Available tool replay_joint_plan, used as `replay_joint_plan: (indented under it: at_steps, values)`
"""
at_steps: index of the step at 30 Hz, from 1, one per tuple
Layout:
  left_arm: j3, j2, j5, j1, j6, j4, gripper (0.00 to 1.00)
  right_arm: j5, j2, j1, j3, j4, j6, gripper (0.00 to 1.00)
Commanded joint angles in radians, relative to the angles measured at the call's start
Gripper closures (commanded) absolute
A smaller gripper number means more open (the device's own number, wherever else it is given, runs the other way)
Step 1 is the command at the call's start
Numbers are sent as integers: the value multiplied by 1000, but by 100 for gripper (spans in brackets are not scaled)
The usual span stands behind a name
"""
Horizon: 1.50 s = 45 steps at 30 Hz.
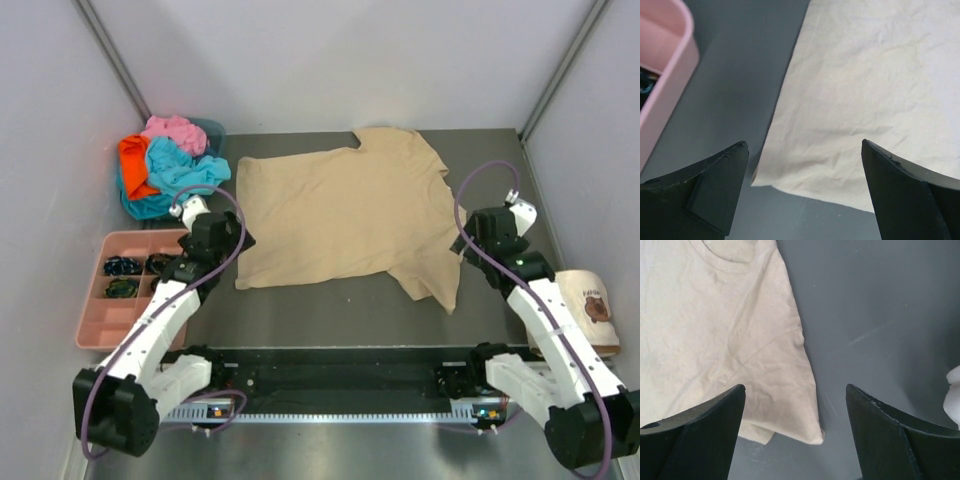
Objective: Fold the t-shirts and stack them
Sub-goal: Flatten out the tshirt
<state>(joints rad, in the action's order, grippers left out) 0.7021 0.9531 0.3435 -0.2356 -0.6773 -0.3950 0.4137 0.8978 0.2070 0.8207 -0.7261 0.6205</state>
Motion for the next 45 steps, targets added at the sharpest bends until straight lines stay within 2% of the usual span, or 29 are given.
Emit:
replay_joint_plan:
  at_steps: [1,7,14,18,20,25,31,33,45]
  values:
    - [-18,73,-43,-5,45,188,1,10,29,6,-23,143,-5,19]
    - [10,159,-32,-10,58,248,1,42,200,6,35,335,-18,19]
    - [16,170,-23,-11,79,258,1,60,510,-14,288,534,-128,18]
    - [19,168,-34,-11,87,257,1,-25,714,-66,475,611,-237,14]
    - [17,164,-28,-11,90,251,1,-133,847,-116,604,614,-294,14]
    - [-1,138,-8,-11,90,248,1,-451,1164,-202,922,530,-448,13]
    - [-26,128,-18,-13,65,242,1,-585,1457,-267,1329,260,-516,14]
    - [-39,127,-15,-13,58,248,1,-610,1512,-270,1376,213,-533,14]
    - [-55,134,5,-13,51,251,1,-710,1552,-270,1330,206,-556,15]
